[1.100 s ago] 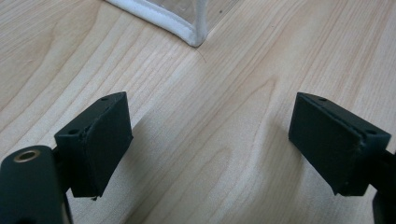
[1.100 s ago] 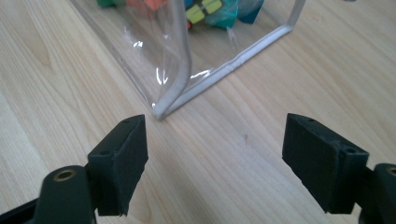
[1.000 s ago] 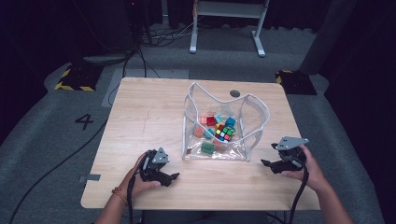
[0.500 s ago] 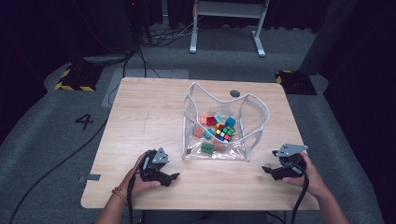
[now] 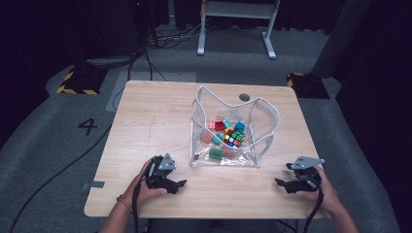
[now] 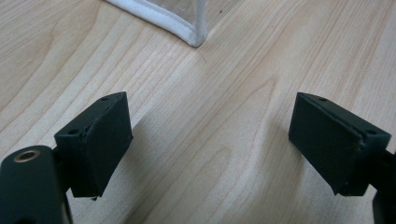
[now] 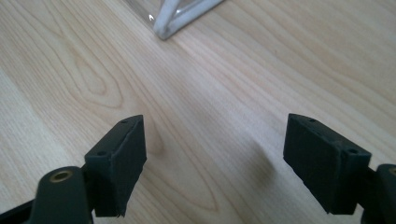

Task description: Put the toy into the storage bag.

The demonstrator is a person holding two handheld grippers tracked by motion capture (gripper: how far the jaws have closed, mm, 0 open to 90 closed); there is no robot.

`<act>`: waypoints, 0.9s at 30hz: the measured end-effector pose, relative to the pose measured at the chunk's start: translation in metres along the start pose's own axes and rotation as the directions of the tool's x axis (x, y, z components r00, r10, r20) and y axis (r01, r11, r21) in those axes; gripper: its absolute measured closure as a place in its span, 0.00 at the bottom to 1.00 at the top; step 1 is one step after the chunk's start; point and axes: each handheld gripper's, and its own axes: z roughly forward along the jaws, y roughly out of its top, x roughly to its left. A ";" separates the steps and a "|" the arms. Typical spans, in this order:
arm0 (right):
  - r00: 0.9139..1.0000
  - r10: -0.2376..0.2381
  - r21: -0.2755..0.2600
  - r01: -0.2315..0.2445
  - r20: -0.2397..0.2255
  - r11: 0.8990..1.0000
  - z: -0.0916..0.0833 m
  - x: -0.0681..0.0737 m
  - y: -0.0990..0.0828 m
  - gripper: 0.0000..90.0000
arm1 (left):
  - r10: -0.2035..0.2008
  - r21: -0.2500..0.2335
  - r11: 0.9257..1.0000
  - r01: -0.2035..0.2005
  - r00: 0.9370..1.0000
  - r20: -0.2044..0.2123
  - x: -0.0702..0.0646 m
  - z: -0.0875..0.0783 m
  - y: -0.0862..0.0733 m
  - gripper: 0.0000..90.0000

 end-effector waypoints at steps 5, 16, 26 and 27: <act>0.999 0.046 -0.023 -0.046 -0.009 0.999 0.001 -0.001 -0.009 0.23 | 0.002 0.000 1.000 -0.002 1.000 0.000 0.000 0.000 0.000 0.15; 0.995 0.100 -0.120 -0.101 -0.013 0.988 0.001 -0.004 -0.025 0.19 | 0.003 0.001 1.000 -0.003 1.000 0.004 0.000 0.000 0.000 0.15; 0.995 0.099 -0.119 -0.100 -0.013 0.988 0.001 -0.004 -0.025 0.19 | 0.004 0.000 1.000 -0.004 1.000 0.003 0.000 0.000 0.000 0.15; 0.995 0.099 -0.119 -0.099 -0.013 0.988 0.001 -0.004 -0.025 0.19 | 0.004 0.001 1.000 -0.004 1.000 0.003 0.000 0.000 0.000 0.15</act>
